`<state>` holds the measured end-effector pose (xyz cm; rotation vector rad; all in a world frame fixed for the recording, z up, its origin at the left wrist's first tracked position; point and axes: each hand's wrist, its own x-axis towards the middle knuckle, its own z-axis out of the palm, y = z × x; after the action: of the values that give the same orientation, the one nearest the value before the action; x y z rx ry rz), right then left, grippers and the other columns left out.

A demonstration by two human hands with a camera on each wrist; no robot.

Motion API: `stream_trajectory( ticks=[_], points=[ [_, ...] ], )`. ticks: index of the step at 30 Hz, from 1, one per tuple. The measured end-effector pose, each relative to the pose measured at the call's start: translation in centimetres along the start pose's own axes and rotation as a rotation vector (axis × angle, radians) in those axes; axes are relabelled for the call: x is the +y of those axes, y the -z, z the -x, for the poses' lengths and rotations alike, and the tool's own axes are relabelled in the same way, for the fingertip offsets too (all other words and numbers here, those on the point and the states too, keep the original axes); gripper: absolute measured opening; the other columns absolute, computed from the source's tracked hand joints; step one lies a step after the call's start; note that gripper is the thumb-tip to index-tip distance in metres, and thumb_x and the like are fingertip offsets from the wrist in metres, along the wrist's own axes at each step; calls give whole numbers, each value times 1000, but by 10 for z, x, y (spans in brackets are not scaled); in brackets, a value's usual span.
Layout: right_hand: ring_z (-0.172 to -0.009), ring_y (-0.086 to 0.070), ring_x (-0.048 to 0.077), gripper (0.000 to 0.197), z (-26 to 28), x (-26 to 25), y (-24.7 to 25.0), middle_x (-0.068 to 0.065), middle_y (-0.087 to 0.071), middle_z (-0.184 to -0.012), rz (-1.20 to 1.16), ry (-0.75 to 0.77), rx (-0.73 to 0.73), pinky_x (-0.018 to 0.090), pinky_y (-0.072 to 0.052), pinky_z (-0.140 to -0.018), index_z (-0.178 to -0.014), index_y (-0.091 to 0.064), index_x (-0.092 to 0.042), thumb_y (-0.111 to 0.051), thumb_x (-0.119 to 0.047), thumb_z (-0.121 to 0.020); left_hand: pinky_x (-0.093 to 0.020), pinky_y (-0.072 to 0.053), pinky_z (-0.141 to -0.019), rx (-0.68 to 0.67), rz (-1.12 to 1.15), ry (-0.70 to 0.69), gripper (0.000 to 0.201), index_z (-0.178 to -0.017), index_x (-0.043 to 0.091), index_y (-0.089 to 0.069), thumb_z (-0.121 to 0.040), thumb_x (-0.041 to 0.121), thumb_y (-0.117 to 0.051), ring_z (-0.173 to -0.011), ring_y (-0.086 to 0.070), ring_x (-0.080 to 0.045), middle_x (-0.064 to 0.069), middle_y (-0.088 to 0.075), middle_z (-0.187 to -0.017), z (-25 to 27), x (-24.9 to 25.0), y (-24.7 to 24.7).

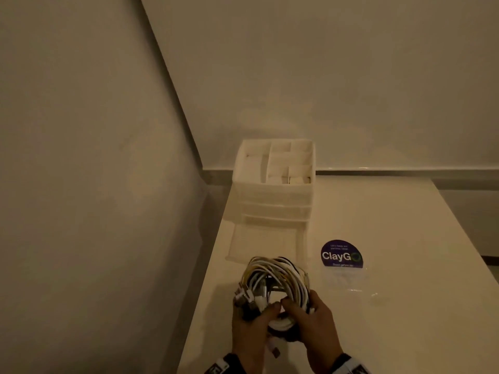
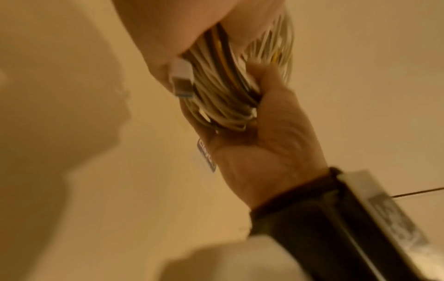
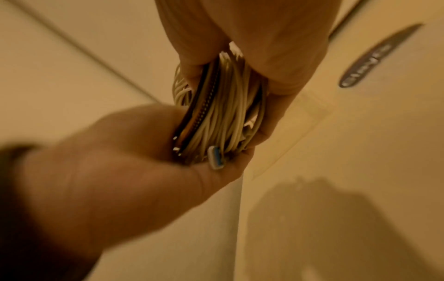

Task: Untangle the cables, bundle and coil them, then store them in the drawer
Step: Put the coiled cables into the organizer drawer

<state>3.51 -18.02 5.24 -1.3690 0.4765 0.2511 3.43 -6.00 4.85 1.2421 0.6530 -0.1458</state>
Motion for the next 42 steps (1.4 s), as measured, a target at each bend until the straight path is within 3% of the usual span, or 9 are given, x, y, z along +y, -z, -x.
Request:
stream_trajectory(
  ticks=[3, 7, 14, 18, 21, 28, 34, 38, 42],
  points=[
    [-85, -69, 41, 19, -30, -16, 8, 21, -72, -88, -134, -89, -121, 55, -56, -81, -103, -67, -7, -65, -1, -84, -45, -56, -77, -311, 69, 72, 57, -121, 5, -61, -67, -5, -76, -99, -67, -39, -22, -69, -110, -22, 26, 2],
    [-93, -67, 41, 26, -73, -36, 3, 23, -70, -102, -180, -152, -234, 49, -56, -79, -114, -63, -6, -60, -6, -88, -43, -52, -86, -478, 39, 72, 85, -135, -2, -44, -62, 4, -87, -114, -59, -42, -27, -60, -124, -64, 55, 0],
    [-98, -68, 36, 29, -151, -64, -26, 19, -71, -107, -71, -220, -254, 46, -57, -79, -116, -62, -8, -62, -3, -87, -53, -44, -102, -463, 81, 146, 46, -126, -1, -57, -81, -2, -67, -117, -57, -41, -26, -60, -126, -146, 83, -12],
    [-99, -65, 33, 24, -173, -59, -31, 16, -70, -106, 97, -377, -173, 43, -57, -76, -113, -65, -8, -62, -8, -89, -49, -51, -92, -398, -116, 275, 30, -116, -3, -65, -86, 0, -63, -106, -64, -39, -25, -66, -116, -182, 82, -20],
    [-99, -64, 35, 22, -182, -52, -32, 20, -70, -105, 106, -458, -118, 43, -57, -73, -109, -67, -4, -61, -9, -89, -47, -54, -87, -414, -235, 357, 29, -112, -4, -67, -84, 1, -64, -102, -66, -39, -26, -67, -113, -203, 85, -29],
    [-86, -67, 34, 25, -184, -59, -46, 19, -72, -92, 65, -508, -2, 38, -54, -65, -101, -67, -5, -71, -19, -80, -51, -37, -108, -577, -464, 571, 35, -104, 5, -68, -70, 15, -69, -99, -60, -32, -15, -68, -95, -239, 104, -46],
    [-87, -68, 36, 30, -182, -69, -43, 18, -72, -90, -36, -526, -25, 50, -56, -75, -101, -69, -4, -75, -18, -75, -47, -42, -103, -605, -403, 515, 53, -121, -5, -61, -69, 4, -61, -103, -60, -35, -22, -62, -112, -244, 106, -44],
    [-102, -65, 41, 33, -173, -69, -40, 22, -66, -115, -178, -569, -95, 59, -55, -77, -102, -73, -5, -77, -22, -73, -36, -52, -76, -667, -515, 442, 26, -92, 1, -67, -67, 1, -60, -78, -65, -29, -15, -67, -87, -247, 112, -45],
    [-100, -65, 40, 49, -167, -67, -36, 21, -68, -111, -324, -589, -123, 62, -50, -87, -108, -71, -4, -76, -26, -65, -40, -52, -82, -777, -671, 431, 32, -98, -1, -64, -66, 1, -63, -81, -64, -33, -20, -63, -90, -252, 127, -57]
  ],
)
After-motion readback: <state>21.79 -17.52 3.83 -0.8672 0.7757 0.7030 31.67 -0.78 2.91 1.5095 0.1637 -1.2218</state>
